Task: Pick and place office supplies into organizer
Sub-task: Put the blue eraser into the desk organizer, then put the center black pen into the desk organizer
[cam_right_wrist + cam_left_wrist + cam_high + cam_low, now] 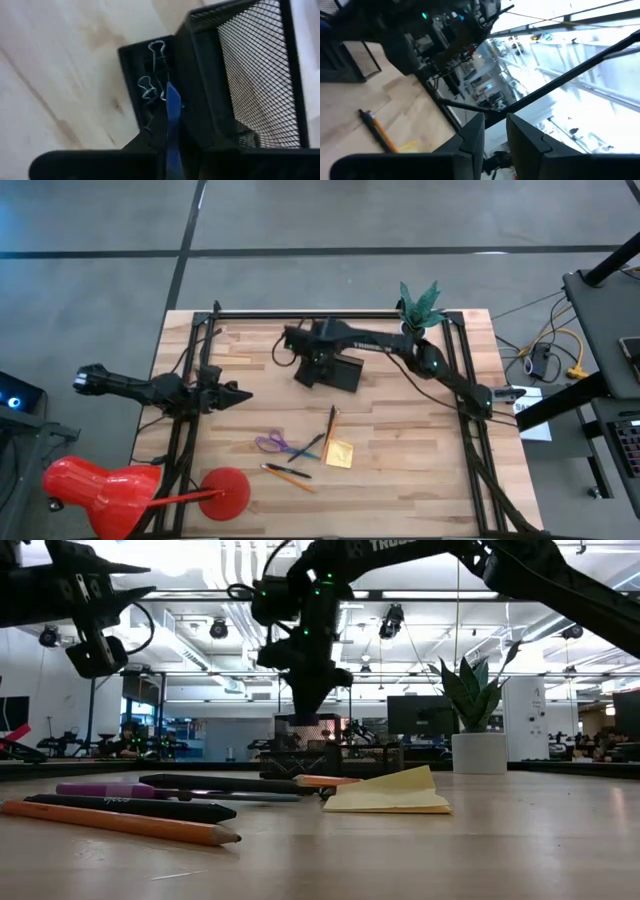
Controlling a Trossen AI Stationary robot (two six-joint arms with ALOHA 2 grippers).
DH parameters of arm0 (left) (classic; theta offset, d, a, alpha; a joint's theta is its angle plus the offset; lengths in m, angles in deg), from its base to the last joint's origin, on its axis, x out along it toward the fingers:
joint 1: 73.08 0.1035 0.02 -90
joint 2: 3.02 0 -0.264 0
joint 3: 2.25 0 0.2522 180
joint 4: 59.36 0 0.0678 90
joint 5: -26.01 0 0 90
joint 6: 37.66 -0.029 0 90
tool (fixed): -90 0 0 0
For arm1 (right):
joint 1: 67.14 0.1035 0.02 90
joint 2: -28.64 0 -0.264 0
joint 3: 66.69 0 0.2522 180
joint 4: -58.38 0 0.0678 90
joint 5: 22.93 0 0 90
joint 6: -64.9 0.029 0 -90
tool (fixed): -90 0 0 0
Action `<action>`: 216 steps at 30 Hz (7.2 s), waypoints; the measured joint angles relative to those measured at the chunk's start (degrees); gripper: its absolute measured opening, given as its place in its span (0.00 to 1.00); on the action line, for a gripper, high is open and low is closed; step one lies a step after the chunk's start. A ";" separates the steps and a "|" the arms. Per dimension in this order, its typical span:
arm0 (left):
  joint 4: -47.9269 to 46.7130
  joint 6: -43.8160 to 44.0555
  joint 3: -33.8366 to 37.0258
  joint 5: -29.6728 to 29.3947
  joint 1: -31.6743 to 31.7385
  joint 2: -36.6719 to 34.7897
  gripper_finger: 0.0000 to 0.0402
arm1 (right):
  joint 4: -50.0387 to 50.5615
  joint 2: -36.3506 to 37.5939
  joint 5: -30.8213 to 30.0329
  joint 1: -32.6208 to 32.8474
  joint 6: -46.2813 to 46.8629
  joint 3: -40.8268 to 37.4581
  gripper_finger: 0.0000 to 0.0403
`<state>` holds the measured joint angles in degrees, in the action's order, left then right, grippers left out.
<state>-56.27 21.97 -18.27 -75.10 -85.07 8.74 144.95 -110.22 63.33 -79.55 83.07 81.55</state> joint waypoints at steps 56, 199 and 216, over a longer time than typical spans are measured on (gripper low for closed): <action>-0.90 -4.84 0.01 -3.66 -0.02 -1.03 0.16 | -2.92 -3.78 7.40 22.90 -34.32 -1.75 0.44; -1.27 -24.05 -2.97 -1.73 0.00 -9.53 0.16 | 6.17 5.66 -55.73 5.85 -60.16 -11.41 0.07; -1.43 -24.03 -2.97 -1.69 -0.01 -9.61 0.16 | 6.48 5.66 -51.48 4.05 -60.16 -14.98 0.07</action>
<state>-57.70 -2.06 -21.25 -76.80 -85.08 -0.87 151.43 -104.56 11.85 -75.51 22.90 66.56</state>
